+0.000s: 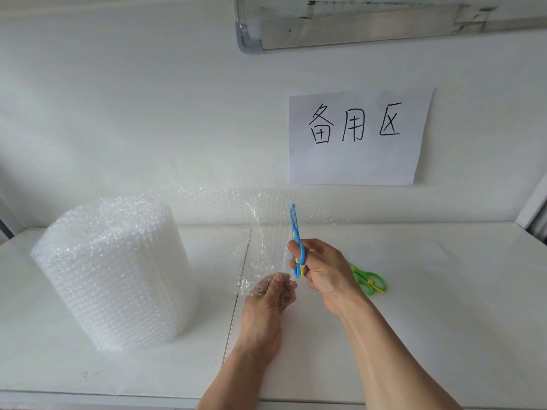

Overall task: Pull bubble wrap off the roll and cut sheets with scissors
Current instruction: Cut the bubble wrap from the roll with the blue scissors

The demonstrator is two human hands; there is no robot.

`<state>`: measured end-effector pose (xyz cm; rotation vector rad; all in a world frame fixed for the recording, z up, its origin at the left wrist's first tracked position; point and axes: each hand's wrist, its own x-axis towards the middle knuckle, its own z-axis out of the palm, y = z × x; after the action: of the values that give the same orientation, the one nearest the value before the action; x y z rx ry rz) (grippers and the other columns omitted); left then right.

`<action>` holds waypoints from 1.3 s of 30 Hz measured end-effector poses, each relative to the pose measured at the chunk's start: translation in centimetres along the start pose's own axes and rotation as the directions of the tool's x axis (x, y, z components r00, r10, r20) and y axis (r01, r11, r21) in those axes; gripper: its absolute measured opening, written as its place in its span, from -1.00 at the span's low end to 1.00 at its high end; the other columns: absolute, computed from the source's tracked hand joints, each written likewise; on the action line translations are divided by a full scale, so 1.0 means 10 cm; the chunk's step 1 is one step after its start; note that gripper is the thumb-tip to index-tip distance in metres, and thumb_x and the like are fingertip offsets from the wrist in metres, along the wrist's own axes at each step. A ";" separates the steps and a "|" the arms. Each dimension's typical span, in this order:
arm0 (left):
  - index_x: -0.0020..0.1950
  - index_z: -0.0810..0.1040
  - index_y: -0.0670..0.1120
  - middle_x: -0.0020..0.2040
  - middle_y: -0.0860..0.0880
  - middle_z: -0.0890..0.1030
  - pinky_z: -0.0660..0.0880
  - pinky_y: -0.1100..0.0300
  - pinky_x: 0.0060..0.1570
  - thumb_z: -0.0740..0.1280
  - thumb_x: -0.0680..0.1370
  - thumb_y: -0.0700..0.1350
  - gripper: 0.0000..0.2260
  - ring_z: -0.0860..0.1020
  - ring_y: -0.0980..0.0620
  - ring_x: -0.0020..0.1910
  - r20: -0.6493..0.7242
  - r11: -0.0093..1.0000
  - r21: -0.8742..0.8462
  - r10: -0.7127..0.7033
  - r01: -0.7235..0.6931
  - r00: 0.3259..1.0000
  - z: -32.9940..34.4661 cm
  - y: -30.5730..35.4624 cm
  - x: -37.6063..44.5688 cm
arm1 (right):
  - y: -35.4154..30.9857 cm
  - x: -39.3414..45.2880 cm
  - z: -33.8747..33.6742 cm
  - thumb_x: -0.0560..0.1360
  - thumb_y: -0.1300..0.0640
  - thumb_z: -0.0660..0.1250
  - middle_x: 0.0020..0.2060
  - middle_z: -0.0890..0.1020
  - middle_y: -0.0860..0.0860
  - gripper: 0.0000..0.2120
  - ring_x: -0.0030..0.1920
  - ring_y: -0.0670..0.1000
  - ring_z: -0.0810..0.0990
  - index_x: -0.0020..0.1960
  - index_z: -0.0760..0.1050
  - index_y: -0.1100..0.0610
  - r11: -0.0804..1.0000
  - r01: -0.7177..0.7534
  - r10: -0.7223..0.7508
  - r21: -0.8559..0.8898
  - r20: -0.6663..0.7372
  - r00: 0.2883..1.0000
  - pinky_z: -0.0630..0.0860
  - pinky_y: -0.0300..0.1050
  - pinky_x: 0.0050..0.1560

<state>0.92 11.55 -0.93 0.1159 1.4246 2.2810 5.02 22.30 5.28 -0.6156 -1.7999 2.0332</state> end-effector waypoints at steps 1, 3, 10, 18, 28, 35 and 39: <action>-0.05 0.62 -0.22 -0.24 -0.14 0.65 0.53 0.07 -0.03 0.28 0.61 -0.21 -0.86 0.61 0.02 -0.23 0.001 1.000 0.002 0.001 -0.001 1.000 0.00 0.00 0.00 | -0.01 0.01 -0.01 0.36 -0.12 0.50 -0.37 0.63 -0.02 -0.76 -0.22 0.05 0.41 -0.10 0.64 0.02 1.000 0.004 -0.004 -0.001 0.005 1.000 0.24 -0.14 -0.34; -0.05 0.62 -0.22 -0.23 -0.15 0.65 0.53 0.07 -0.02 0.28 0.61 -0.21 -0.85 0.61 0.01 -0.23 0.002 1.000 0.005 -0.001 0.001 1.000 0.00 0.01 0.00 | -0.02 0.01 -0.01 0.36 -0.12 0.50 -0.36 0.64 0.00 -0.76 -0.26 0.02 0.42 -0.09 0.65 0.01 1.000 0.001 -0.001 0.002 0.012 1.000 0.26 -0.17 -0.34; -0.05 0.62 -0.21 -0.24 -0.15 0.65 0.53 0.09 -0.04 0.30 0.60 -0.21 -0.87 0.60 -0.01 -0.21 -0.005 1.000 0.008 -0.006 0.006 1.000 0.01 0.02 -0.01 | -0.05 0.05 -0.03 0.34 -0.16 0.52 -0.36 0.65 -0.06 -0.74 -0.20 0.01 0.51 -0.12 0.64 -0.01 1.000 0.020 -0.020 0.001 0.004 1.000 0.34 -0.04 -0.17; -0.05 0.61 -0.22 -0.24 -0.15 0.64 0.53 0.10 -0.06 0.30 0.60 -0.22 -0.88 0.59 -0.02 -0.22 -0.001 1.000 -0.004 -0.010 0.010 1.000 0.01 0.02 -0.02 | -0.10 0.08 -0.03 0.35 -0.15 0.51 -0.37 0.63 -0.04 -0.79 -0.20 0.04 0.45 -0.16 0.65 -0.03 0.999 0.038 -0.038 0.014 0.005 0.999 0.29 -0.11 -0.26; -0.07 0.61 -0.22 -0.25 -0.14 0.63 0.53 0.10 -0.06 0.31 0.59 -0.21 -0.88 0.58 -0.02 -0.22 -0.007 1.000 0.002 -0.011 0.011 1.000 0.01 0.02 -0.02 | -0.20 0.11 -0.04 0.36 -0.10 0.52 -0.38 0.63 -0.05 -0.83 -0.21 0.05 0.45 -0.20 0.67 -0.02 0.999 0.044 -0.044 0.005 0.009 0.999 0.31 -0.10 -0.23; -0.10 0.62 -0.20 -0.25 -0.14 0.63 0.52 0.08 -0.03 0.31 0.59 -0.20 -0.87 0.59 -0.02 -0.23 -0.003 1.000 0.011 -0.007 0.007 1.000 0.01 0.03 -0.03 | -0.27 0.12 -0.05 0.38 -0.10 0.51 -0.39 0.63 -0.04 -0.81 -0.24 0.01 0.44 -0.17 0.65 0.01 0.999 0.043 -0.043 -0.007 -0.005 0.999 0.27 -0.19 -0.35; -0.09 0.61 -0.21 -0.27 -0.12 0.64 0.52 0.08 -0.05 0.30 0.60 -0.22 -0.87 0.58 -0.02 -0.23 -0.008 1.000 0.020 0.004 -0.004 1.000 0.01 0.03 -0.03 | -0.31 0.12 -0.04 0.39 -0.09 0.50 -0.39 0.63 -0.03 -0.81 -0.27 0.01 0.39 -0.17 0.64 0.02 0.999 0.038 -0.038 0.001 0.000 0.999 0.27 -0.19 -0.35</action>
<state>1.09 11.39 -0.62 0.1160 1.4533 2.2730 4.14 23.73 8.25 -0.5771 -1.7960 2.0093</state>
